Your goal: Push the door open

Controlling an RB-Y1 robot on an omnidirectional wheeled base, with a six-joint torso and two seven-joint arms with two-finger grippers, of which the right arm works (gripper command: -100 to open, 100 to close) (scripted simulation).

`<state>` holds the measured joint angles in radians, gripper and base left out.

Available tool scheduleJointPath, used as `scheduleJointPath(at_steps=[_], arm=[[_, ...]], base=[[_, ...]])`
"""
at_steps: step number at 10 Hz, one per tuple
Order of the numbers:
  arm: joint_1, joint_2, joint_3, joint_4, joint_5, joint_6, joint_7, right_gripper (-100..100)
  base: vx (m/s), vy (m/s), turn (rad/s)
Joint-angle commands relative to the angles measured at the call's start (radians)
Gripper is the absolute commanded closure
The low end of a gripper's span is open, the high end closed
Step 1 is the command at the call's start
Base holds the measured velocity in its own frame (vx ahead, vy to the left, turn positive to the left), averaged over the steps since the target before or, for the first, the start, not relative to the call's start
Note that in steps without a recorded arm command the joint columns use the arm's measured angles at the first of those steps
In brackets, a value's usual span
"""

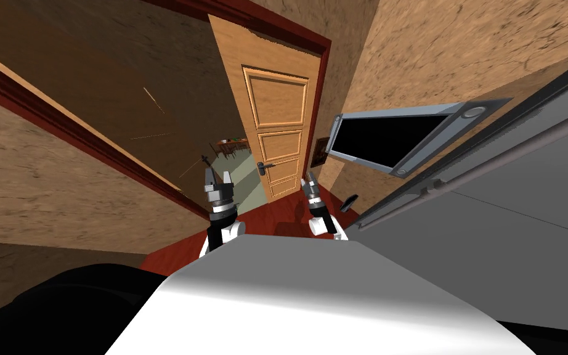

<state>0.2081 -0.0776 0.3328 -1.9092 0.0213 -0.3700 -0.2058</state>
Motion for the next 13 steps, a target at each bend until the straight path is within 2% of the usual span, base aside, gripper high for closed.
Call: scheduleJointPath(at_steps=[1,13], arm=[[-0.024,-0.002,0.018,0.037,0.002,0.003,-0.004,-100],[-0.166,-0.01,0.162,0.284,0.021,0.018,-0.029,-100]], base=[[0.088,0.088,-0.1],[0.08,0.079,-0.096]])
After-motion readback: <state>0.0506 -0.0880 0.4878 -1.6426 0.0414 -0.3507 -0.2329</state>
